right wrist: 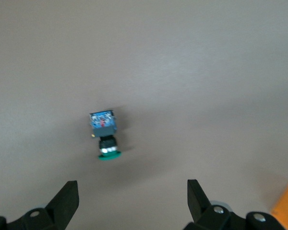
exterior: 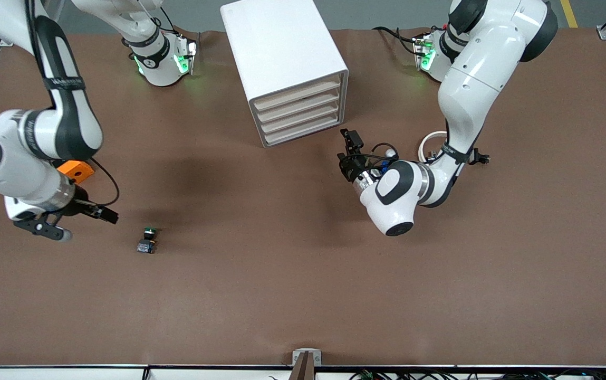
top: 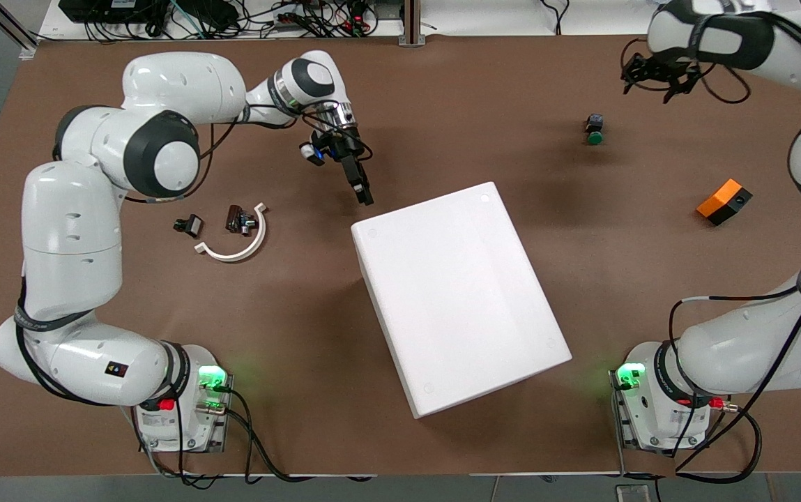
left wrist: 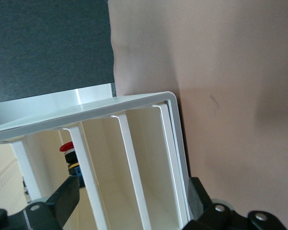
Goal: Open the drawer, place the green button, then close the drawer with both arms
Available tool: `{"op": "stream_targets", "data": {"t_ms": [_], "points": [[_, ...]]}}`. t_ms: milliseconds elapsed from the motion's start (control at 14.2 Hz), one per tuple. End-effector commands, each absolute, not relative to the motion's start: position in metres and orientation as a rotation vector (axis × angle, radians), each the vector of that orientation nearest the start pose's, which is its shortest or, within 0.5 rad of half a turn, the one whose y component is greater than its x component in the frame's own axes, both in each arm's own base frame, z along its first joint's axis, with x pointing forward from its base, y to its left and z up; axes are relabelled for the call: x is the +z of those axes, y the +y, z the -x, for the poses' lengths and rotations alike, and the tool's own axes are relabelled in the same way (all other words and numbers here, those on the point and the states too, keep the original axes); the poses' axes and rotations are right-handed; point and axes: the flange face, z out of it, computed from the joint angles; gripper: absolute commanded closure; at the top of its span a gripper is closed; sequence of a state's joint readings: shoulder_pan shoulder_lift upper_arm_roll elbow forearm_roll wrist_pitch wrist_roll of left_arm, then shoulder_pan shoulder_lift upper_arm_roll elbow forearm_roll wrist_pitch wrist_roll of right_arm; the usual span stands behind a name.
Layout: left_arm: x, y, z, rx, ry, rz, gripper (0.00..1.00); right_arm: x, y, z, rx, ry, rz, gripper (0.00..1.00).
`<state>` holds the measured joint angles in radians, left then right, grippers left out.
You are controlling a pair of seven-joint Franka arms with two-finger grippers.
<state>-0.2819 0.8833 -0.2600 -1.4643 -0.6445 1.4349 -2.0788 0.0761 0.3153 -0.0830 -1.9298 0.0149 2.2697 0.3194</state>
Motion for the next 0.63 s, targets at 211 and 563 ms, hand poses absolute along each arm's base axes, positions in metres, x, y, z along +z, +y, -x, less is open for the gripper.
{"op": "stream_targets", "data": {"t_ms": [211,563], "points": [[0.15,-0.378,-0.49,1.352,-1.607,1.286,0.37,0.269,0.026,-0.634,-0.11,0.504,3.11,0.0],[0.144,-0.387,-0.479,1.386,-1.571,1.255,0.61,0.231,0.04,-0.64,-0.117,0.471,3.119,0.0]]}}
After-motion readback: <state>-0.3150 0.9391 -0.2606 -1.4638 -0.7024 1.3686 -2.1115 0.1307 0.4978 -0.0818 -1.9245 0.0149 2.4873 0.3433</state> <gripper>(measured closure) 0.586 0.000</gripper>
